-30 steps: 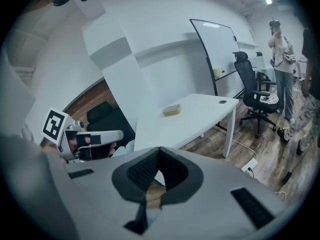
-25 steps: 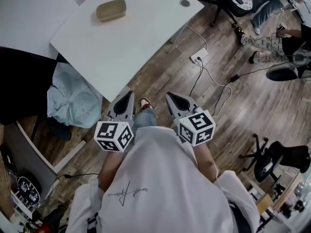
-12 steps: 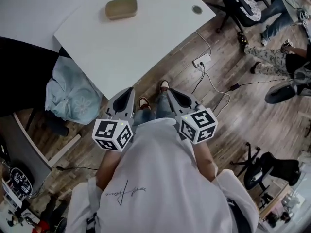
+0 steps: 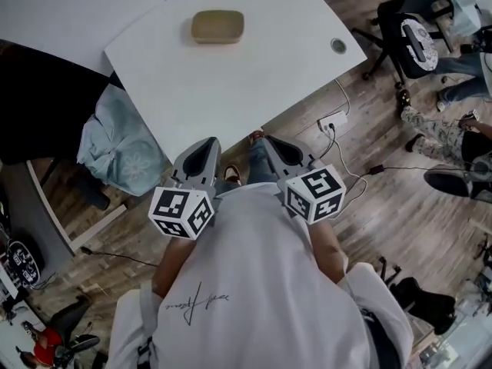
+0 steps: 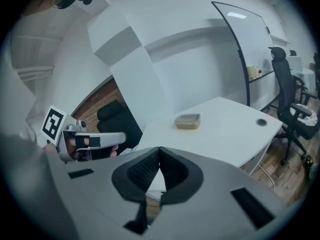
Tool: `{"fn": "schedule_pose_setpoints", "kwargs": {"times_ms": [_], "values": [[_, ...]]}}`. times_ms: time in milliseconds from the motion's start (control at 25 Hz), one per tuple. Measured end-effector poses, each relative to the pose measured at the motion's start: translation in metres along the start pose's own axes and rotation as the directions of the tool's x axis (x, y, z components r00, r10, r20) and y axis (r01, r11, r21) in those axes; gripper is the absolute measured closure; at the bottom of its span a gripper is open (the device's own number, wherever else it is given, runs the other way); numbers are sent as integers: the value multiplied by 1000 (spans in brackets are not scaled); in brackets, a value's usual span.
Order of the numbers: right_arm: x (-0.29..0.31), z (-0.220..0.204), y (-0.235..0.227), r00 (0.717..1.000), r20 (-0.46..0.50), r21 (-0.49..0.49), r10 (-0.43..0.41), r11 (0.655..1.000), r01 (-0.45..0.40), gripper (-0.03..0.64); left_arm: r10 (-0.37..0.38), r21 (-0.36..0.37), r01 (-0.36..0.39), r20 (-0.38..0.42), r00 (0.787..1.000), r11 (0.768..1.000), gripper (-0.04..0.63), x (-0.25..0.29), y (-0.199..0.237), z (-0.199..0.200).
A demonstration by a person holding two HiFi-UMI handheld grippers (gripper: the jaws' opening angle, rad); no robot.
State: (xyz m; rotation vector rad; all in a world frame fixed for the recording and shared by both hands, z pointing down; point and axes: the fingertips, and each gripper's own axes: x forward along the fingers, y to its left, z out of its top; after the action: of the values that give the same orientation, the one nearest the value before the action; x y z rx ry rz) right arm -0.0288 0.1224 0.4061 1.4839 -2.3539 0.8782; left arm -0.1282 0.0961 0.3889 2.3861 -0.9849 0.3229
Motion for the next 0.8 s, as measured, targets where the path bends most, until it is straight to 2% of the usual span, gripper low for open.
{"fn": "schedule_pose_setpoints", "kwargs": {"times_ms": [360, 800], "values": [[51, 45, -39, 993, -57, -55, 107, 992, -111, 607, 87, -49, -85, 42, 995, 995, 591, 48, 19, 38], [85, 79, -82, 979, -101, -118, 179, 975, -190, 607, 174, -110, -164, 86, 981, 980, 591, 95, 28, 65]]}}
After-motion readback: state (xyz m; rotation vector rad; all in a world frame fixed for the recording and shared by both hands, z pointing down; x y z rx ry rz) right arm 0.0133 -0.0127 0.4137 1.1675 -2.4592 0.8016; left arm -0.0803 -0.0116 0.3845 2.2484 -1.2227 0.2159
